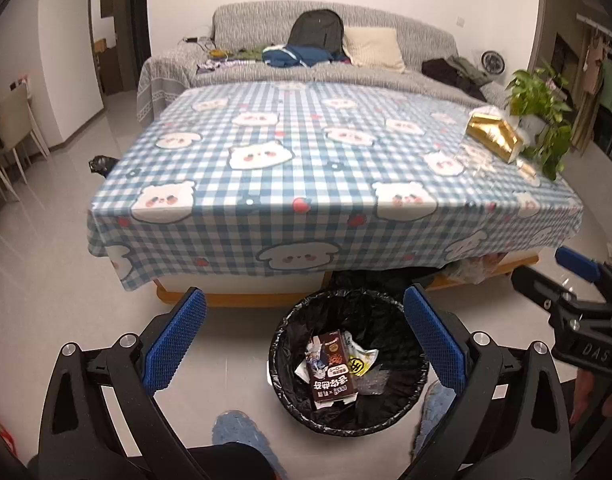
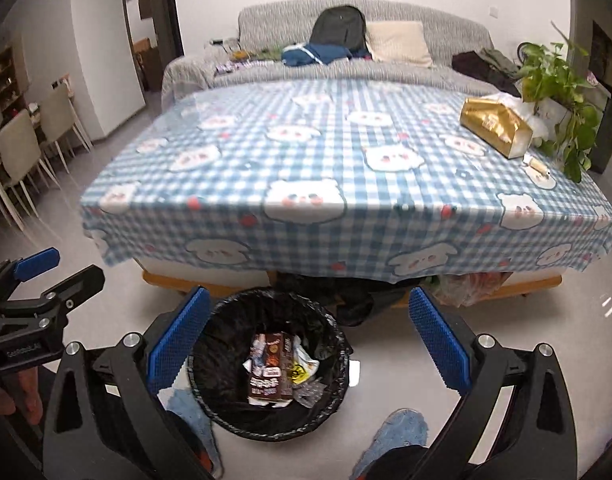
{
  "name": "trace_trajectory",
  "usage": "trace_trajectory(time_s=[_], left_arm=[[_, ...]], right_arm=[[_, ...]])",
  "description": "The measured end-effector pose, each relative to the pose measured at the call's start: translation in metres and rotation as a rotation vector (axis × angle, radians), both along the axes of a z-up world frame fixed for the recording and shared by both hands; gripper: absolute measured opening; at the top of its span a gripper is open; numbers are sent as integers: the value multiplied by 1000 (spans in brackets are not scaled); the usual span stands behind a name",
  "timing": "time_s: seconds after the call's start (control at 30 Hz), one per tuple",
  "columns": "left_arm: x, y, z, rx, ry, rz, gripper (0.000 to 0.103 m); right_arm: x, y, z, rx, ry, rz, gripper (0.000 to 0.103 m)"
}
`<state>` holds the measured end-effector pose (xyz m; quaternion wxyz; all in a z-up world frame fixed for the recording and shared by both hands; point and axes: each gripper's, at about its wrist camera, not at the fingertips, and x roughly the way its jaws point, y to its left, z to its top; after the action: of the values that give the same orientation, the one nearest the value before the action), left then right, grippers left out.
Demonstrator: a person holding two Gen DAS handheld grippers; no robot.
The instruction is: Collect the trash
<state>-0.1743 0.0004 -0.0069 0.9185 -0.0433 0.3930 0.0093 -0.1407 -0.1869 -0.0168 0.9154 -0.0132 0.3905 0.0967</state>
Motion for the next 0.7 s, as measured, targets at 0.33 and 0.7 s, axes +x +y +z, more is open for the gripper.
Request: trace_trajectory(time_s=[0.33,0.7], left_arm=[[-26,1,1,11,-12,0,97],[-23,3,-6,18,6,7,97]], right_arm=[[-36,9,4,15,-16,23,96],[-37,10,1,17,-15,20,96]])
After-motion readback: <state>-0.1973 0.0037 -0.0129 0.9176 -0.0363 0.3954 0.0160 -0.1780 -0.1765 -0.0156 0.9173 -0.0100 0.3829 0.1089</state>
